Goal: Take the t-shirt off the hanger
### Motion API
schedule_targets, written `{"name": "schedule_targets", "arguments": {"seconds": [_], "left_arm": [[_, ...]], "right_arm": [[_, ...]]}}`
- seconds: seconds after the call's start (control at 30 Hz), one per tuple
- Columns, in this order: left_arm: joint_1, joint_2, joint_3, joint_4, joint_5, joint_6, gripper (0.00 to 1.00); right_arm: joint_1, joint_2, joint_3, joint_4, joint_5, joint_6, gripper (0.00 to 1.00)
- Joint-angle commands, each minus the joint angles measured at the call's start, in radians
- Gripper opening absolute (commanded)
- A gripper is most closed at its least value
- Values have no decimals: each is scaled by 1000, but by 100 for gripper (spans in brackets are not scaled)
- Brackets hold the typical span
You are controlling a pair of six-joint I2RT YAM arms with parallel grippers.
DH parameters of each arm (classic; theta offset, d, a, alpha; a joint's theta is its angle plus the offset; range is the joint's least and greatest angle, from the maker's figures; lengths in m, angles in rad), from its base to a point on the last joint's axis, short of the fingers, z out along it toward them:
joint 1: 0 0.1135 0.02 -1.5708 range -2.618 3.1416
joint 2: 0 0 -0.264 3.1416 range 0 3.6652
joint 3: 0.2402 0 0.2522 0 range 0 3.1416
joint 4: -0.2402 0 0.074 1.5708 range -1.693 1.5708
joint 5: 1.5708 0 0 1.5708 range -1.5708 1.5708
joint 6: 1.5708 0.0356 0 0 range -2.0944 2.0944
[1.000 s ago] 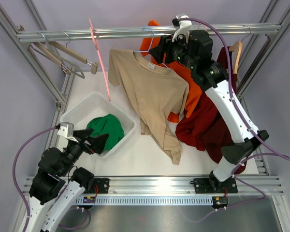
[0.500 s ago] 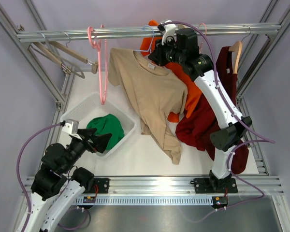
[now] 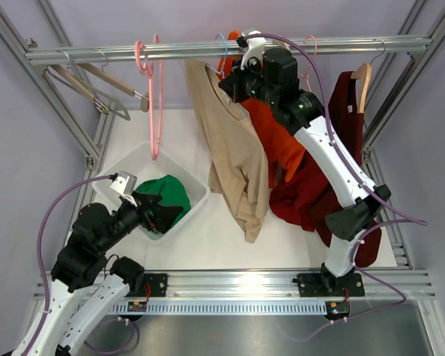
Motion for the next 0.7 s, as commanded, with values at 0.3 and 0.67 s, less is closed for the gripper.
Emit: {"name": "schedule_targets", "arguments": {"seconds": [0.3,0.67], "left_arm": [[-18,212,211,106,255,-16,99],[-684,465,315,133,-436,7,99]], "right_arm": [[88,-306,-440,474,326,143,0],[279,-515,-754,633,655,200,0]]}}
